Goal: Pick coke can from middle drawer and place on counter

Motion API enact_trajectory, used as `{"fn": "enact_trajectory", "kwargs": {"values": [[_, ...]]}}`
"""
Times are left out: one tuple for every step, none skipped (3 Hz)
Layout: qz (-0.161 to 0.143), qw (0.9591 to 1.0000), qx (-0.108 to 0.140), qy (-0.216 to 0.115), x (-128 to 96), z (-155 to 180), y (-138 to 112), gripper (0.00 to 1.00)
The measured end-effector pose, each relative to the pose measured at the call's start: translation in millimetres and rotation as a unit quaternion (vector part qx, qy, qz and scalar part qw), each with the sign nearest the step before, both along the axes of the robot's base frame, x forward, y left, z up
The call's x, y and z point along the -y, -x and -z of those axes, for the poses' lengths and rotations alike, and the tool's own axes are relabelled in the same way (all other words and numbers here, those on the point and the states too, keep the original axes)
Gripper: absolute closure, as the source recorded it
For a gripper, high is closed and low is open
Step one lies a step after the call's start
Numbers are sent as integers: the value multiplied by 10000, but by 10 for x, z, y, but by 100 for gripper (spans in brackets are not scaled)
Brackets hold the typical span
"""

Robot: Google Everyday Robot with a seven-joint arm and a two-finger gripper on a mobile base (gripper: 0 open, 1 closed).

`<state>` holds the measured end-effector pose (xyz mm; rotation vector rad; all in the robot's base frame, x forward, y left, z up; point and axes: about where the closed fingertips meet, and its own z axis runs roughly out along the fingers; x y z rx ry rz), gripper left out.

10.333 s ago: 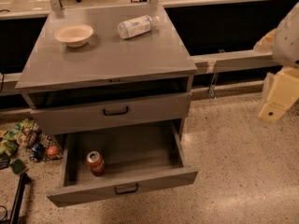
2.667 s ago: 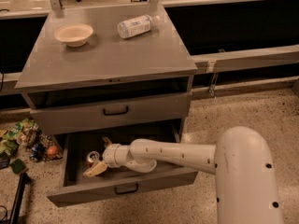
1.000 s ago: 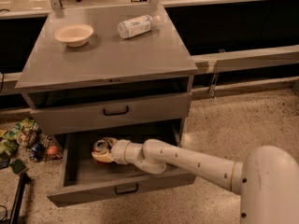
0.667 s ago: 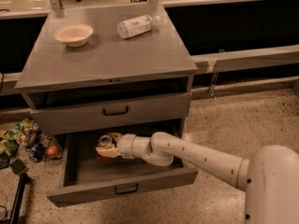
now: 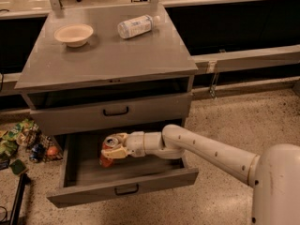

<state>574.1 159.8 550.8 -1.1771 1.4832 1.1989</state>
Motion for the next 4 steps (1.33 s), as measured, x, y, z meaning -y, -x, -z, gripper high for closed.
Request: {"fn": "enact_trajectory", "kwargs": {"values": [[-177,9992,-50,-344,193,-286,189,100],[-279,9973,20,-683,383,-664,268,100],[-285,9973,19,-684,382,-663,271,100],[-156,9974,193,-671,458,-1103,246,100]]}}
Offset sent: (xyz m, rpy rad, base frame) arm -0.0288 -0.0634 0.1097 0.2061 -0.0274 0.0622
